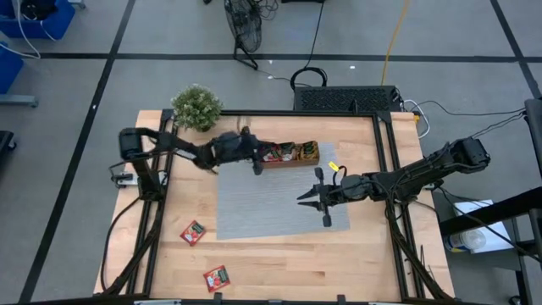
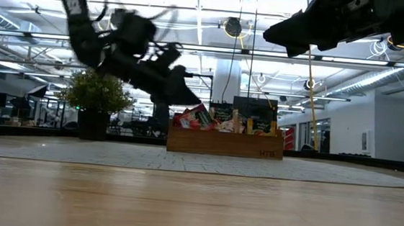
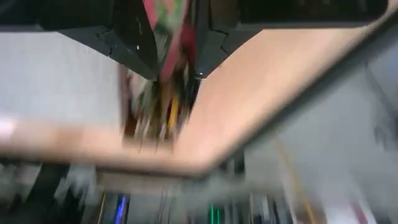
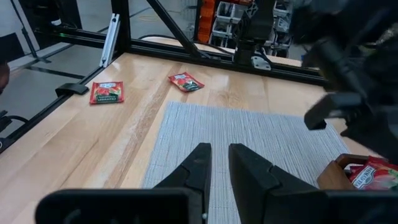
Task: Pick & Place Tea
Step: Put the red tea bag into the left section of the wooden organizer
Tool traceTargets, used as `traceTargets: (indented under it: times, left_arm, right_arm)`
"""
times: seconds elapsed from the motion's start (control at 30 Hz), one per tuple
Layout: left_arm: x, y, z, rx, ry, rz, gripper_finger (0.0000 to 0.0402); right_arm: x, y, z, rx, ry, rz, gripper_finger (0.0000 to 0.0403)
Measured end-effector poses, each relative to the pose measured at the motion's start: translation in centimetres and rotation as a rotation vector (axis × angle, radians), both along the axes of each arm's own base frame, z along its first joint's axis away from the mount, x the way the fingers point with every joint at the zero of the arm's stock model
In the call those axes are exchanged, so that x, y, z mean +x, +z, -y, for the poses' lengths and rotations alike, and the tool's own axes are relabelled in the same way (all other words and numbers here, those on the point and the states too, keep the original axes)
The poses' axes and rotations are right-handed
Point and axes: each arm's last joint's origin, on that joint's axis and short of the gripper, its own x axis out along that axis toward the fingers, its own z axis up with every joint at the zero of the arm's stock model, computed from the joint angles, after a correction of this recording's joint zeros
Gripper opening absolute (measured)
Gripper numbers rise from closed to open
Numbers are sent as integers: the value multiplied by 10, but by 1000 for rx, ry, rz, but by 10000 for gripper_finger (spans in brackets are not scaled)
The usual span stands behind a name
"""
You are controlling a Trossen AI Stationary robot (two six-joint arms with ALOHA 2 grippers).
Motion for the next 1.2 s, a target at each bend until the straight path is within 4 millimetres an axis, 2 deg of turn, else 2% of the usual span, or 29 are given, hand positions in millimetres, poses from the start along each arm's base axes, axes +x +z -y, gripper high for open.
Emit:
traceTargets:
  times: [0.13,0.27,0.47,0.6,0.83,0.93,1.0,1.2]
  left_arm:
    - [14,21,-9,-55,-11,-291,122]
    - [28,44,-12,-9,-112,-455,132]
    - [39,72,-12,3,-274,-515,134]
    - [43,86,-16,2,-278,-522,134]
    - [37,86,-29,4,-246,-539,134]
    - [37,76,-37,-41,-257,-556,134]
    - [34,73,-38,-92,-297,-565,134]
    - [38,69,-40,-87,-312,-541,134]
  right_arm:
    - [0,0,0,-2,1,0,43]
    - [0,0,0,-3,1,-1,43]
    - [0,-1,0,-6,1,-14,43]
    - [0,-1,0,-7,1,-15,43]
    - [0,-1,0,-6,2,-15,43]
    - [0,-1,0,-3,4,-15,43]
    - [0,-1,0,-4,4,-15,43]
    - [0,-2,0,-5,5,-16,43]
